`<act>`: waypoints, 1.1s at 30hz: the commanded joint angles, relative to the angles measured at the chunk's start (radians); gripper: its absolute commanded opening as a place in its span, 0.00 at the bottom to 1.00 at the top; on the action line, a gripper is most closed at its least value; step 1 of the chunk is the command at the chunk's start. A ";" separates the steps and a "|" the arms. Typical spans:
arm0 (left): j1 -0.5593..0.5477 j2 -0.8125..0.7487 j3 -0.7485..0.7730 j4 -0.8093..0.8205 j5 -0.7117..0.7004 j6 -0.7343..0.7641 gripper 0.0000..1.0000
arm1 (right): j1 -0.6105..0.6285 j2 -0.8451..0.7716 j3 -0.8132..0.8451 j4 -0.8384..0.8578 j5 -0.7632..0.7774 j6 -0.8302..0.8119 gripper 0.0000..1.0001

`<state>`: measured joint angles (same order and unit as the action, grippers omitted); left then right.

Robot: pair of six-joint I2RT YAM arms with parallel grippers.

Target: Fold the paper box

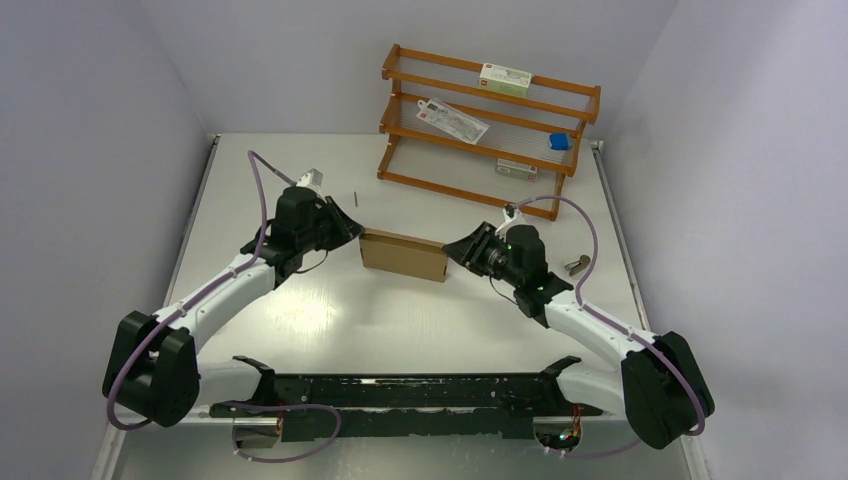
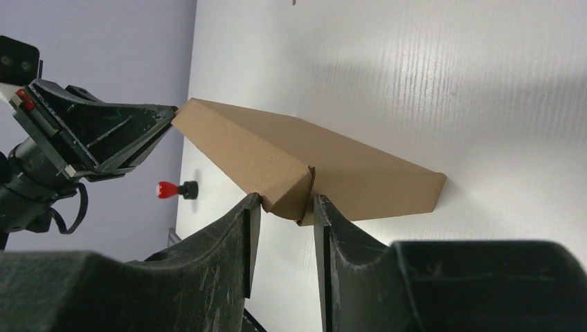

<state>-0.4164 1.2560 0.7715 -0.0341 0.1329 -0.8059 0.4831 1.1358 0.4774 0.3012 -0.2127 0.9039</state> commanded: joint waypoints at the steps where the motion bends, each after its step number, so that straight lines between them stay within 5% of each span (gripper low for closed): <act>1: -0.050 -0.024 -0.018 -0.003 0.053 -0.017 0.09 | 0.029 0.007 -0.006 -0.102 -0.005 -0.013 0.37; 7: -0.050 -0.048 -0.055 -0.046 -0.010 0.026 0.09 | 0.012 0.004 -0.010 -0.078 -0.051 0.030 0.42; 17: -0.050 -0.049 -0.077 -0.052 -0.056 0.061 0.09 | -0.072 -0.008 0.001 -0.040 -0.169 0.127 0.67; 24: -0.050 -0.033 -0.063 -0.053 -0.056 0.071 0.09 | -0.136 0.007 -0.019 0.005 -0.200 0.214 0.68; 33: -0.049 -0.015 -0.054 -0.042 -0.053 0.066 0.10 | -0.140 0.065 -0.056 0.064 -0.255 0.235 0.54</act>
<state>-0.4561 1.2079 0.7227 -0.0170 0.0742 -0.7696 0.3504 1.1885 0.4549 0.3115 -0.4316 1.1179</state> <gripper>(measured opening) 0.127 0.566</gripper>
